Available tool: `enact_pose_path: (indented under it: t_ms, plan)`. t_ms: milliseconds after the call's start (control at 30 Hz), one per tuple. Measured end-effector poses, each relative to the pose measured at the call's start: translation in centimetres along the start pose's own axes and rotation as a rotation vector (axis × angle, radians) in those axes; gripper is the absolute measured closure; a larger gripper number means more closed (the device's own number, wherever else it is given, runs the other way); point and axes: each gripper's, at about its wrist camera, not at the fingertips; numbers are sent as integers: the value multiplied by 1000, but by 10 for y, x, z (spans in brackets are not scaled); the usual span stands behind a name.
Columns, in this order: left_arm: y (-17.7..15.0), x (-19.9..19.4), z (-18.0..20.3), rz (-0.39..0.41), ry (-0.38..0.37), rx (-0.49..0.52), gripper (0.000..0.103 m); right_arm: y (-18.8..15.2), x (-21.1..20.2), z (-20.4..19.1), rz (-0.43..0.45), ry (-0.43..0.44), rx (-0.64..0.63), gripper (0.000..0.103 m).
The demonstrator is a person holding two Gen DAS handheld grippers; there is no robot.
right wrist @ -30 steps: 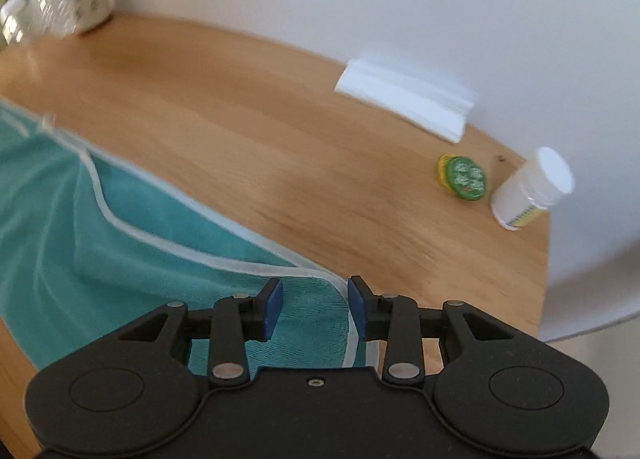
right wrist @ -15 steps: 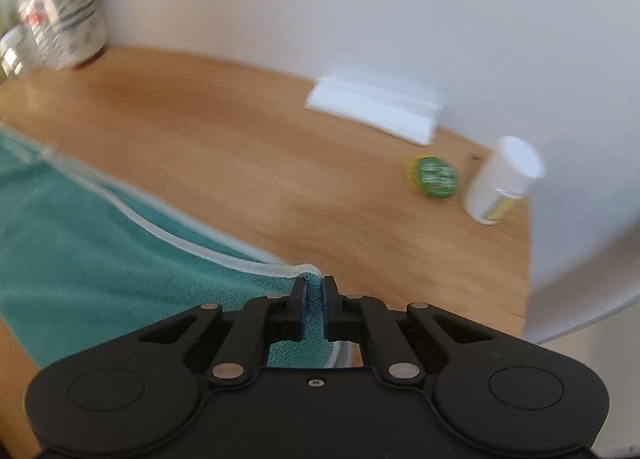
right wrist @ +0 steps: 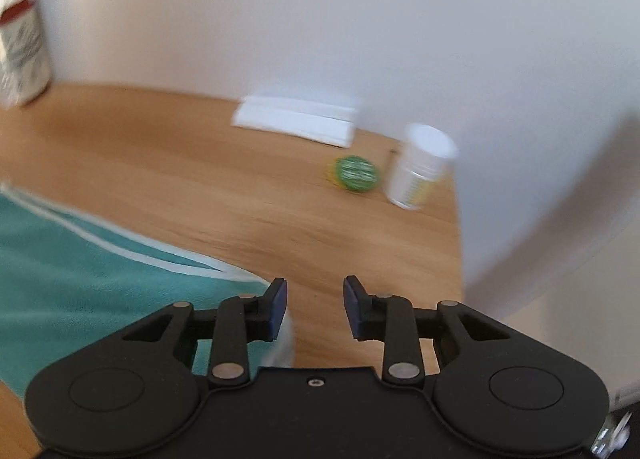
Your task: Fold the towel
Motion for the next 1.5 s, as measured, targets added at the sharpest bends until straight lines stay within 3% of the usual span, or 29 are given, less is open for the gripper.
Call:
enact_pose_path:
  t_ms: [100, 200, 433, 567, 733, 833, 933, 1100, 1267, 1500]
  plan:
    - [2, 0, 2, -8, 11, 13, 46, -19, -5, 10, -70, 110, 47, 72]
    - [1, 0, 3, -6, 11, 19, 44, -37, -4, 4, -75, 113, 35, 77]
    - [4, 1, 1, -18, 0, 29, 44, -46, 0, 1, 15, 139, 153, 77]
    - [3, 0, 0, -13, -1, 35, 43, -38, 8, -6, 69, 121, 125, 77]
    - [0, 0, -2, -5, -8, 21, 43, -31, 25, -14, 32, 114, 89, 77]
    - [0, 0, -2, -3, -9, 15, 42, -29, 29, -15, 21, 114, 84, 91]
    - [-1, 0, -3, 0, -9, 4, 41, -27, 26, -14, 11, 85, 93, 94]
    - [-3, 1, -6, 8, -14, -14, 38, -27, 23, -10, -18, 57, 123, 94]
    - [-5, 3, -10, 8, -26, -40, 36, -28, 17, -22, -7, -49, 42, 88]
    - [-6, 2, -9, 21, -23, -25, 36, -43, -13, -11, -27, 87, 81, 88]
Point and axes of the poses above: each gripper's, at about its wrist camera, not at the fingertips, and x roughly the way its jaws point, z to its right, y to its top, and after that the axes turned 3 degrees about y, right-handed
